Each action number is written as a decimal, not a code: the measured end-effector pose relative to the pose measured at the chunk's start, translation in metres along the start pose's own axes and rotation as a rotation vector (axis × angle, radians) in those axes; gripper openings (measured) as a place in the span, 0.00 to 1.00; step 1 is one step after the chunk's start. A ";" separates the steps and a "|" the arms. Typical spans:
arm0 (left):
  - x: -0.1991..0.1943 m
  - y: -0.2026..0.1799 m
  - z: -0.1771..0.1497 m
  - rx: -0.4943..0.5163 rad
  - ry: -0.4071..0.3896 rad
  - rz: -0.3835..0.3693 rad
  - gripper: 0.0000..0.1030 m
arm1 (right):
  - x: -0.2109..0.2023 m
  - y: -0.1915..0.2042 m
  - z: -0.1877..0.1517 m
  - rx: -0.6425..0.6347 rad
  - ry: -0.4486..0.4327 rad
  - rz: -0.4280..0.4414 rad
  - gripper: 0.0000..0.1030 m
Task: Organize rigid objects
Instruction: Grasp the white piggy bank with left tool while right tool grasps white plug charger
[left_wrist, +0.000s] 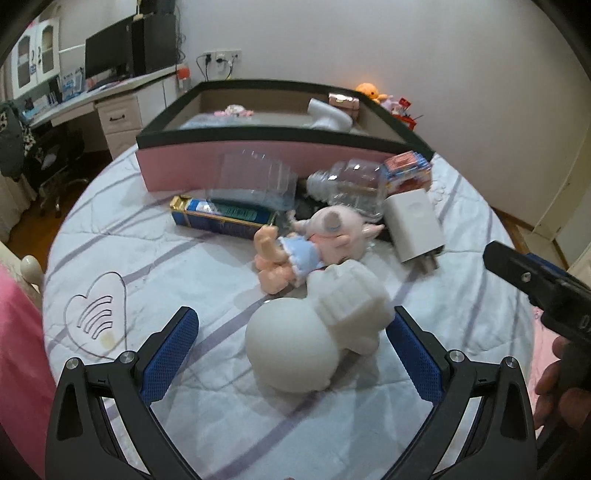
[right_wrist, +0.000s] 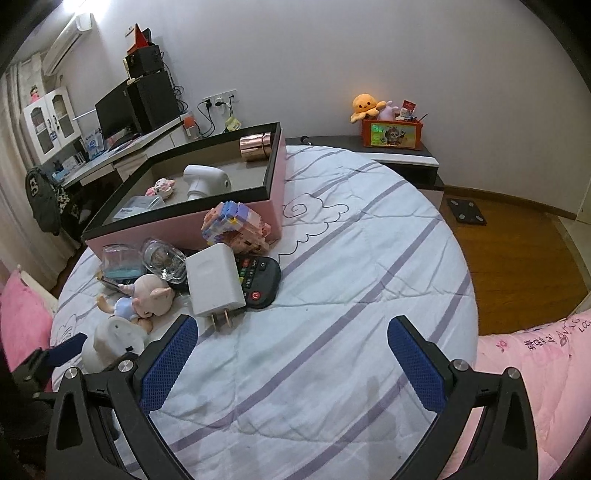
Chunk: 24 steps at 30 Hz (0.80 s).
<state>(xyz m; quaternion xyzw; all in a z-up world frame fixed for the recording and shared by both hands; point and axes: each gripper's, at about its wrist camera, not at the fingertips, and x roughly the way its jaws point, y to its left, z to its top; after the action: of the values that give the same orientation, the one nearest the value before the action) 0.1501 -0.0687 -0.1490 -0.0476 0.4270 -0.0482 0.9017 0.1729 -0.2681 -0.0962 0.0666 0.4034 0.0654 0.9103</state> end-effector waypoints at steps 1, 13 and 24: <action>0.001 0.003 -0.001 -0.007 -0.002 -0.014 0.97 | 0.002 0.001 0.000 -0.004 0.003 0.002 1.00; -0.005 0.015 0.001 0.068 -0.015 -0.093 0.71 | 0.042 0.039 0.009 -0.102 0.042 0.007 1.00; -0.019 0.037 0.002 0.050 -0.041 -0.081 0.71 | 0.054 0.047 0.011 -0.137 0.043 -0.011 0.53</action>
<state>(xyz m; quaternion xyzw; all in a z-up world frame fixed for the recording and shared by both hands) 0.1413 -0.0294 -0.1385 -0.0429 0.4050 -0.0942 0.9084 0.2142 -0.2138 -0.1196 0.0004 0.4176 0.0895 0.9042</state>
